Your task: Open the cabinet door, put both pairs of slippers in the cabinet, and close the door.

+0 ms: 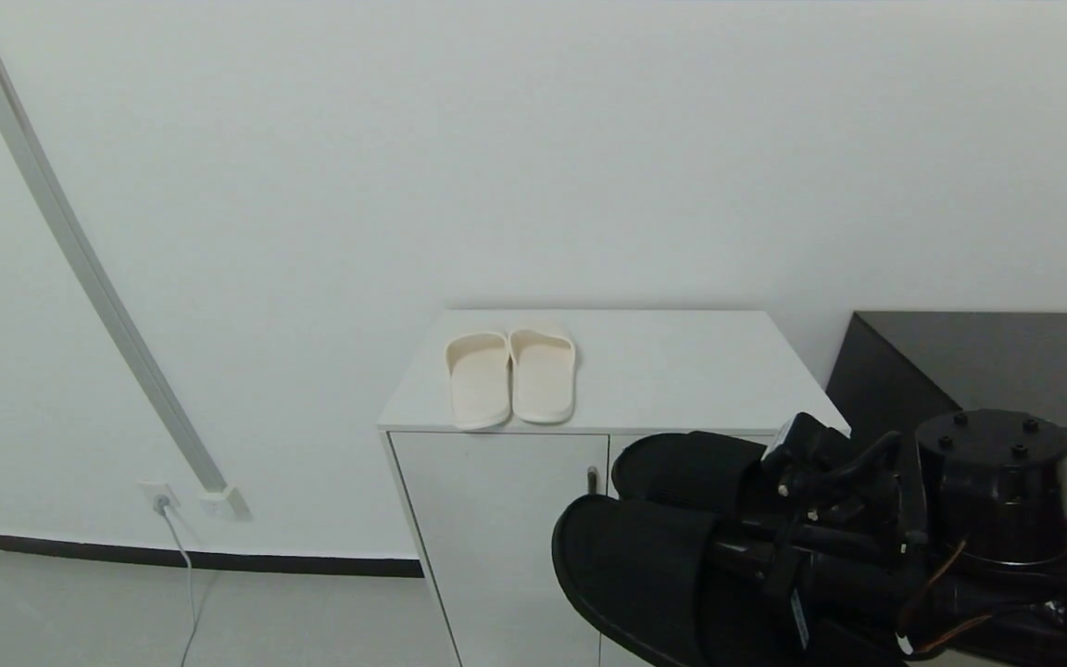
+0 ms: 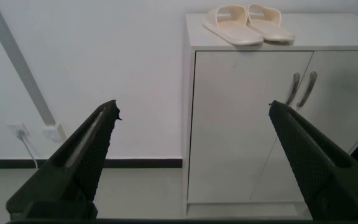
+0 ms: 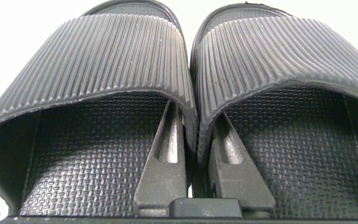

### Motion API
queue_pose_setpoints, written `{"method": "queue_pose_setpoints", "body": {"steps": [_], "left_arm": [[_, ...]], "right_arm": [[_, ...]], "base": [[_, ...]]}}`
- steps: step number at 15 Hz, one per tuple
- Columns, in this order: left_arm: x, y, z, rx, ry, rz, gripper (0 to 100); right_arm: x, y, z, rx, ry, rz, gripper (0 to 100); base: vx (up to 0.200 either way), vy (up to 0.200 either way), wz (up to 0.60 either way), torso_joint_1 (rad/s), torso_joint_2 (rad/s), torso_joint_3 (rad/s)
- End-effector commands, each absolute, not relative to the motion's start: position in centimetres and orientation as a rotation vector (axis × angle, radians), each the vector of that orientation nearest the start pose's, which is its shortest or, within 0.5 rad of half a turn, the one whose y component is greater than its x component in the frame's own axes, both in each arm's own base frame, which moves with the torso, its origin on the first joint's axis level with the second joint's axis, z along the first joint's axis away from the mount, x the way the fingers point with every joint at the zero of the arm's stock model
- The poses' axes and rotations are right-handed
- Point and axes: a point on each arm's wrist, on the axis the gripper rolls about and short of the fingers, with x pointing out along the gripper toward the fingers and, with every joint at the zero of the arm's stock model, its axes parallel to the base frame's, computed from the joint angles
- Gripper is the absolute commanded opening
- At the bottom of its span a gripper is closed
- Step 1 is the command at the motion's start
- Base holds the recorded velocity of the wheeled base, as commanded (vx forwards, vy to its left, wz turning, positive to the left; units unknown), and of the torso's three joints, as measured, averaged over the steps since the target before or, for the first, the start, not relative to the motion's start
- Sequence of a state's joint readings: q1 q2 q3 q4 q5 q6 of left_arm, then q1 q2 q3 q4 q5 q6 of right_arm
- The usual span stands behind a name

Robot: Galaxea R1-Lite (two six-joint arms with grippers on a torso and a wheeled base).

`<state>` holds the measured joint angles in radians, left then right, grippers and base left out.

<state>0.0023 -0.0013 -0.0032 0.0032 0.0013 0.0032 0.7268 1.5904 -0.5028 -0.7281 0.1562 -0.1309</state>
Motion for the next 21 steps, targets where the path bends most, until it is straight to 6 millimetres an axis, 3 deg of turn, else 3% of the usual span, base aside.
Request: {"method": "queue_pose_setpoints", "body": {"steps": [1, 21], "left_arm": [[-2.3, 0.0, 7.6, 0.003, 0.0, 0.005, 100], [-2.3, 0.0, 7.6, 0.005, 0.0, 0.005, 100]], "right_arm": [[18.47, 16.9, 14.25, -0.229, 0.306, 0.897, 0], [18.53, 16.94, 13.74, -0.24, 0.285, 0.895, 0]], "base": [[0.0, 0.0, 0.0, -0.163, 0.37, 0.222], [0.0, 0.0, 0.0, -0.193, 0.5, 0.307]]}}
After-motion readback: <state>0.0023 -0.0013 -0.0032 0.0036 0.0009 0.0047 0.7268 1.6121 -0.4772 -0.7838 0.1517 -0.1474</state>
